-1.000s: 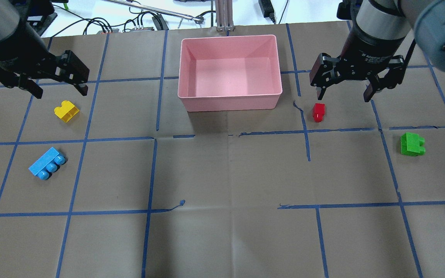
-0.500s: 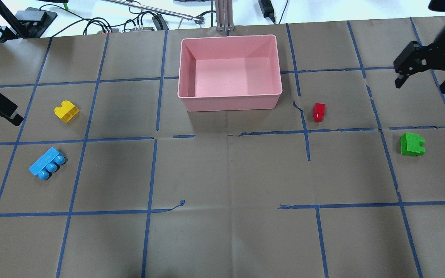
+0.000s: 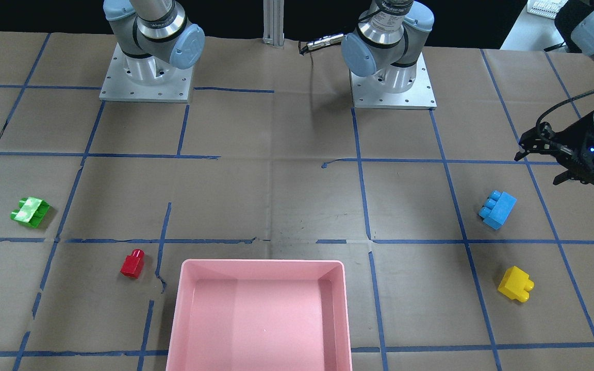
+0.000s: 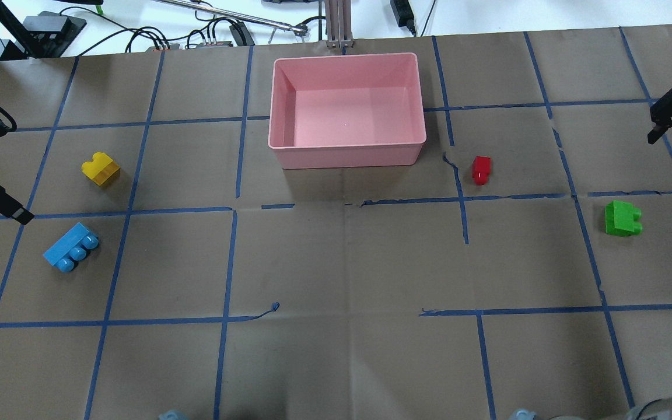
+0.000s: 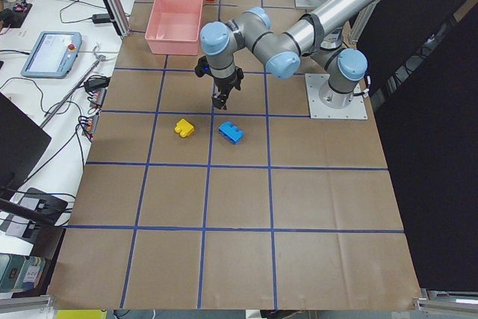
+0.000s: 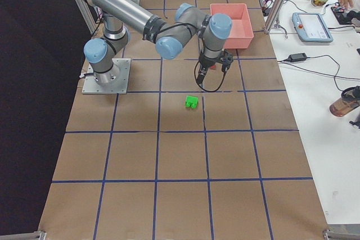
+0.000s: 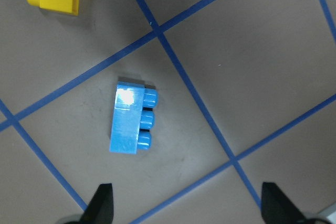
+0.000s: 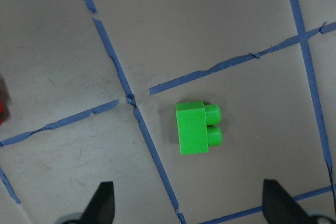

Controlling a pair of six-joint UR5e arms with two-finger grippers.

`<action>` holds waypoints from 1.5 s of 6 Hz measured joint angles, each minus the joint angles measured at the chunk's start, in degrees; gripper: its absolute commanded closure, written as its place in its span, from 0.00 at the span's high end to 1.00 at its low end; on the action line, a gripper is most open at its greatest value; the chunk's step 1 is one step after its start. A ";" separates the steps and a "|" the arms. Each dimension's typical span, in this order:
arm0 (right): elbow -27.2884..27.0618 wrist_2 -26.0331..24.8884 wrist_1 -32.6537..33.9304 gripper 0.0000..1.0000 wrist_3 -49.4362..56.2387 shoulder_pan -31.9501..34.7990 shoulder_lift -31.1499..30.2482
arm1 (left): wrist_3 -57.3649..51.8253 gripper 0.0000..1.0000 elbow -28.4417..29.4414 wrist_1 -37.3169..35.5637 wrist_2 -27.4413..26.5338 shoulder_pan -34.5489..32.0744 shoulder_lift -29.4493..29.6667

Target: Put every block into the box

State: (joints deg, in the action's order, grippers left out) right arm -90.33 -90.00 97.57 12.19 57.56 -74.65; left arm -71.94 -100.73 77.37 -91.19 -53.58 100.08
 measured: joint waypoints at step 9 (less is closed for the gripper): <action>-17.41 -5.13 25.19 0.93 8.38 -0.42 7.99 | -14.86 0.97 -18.01 -34.38 0.22 0.79 9.51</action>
State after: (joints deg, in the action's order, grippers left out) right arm -107.74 -95.13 122.77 20.57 57.13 -66.66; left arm -86.80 -118.75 42.99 -90.97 -52.79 109.59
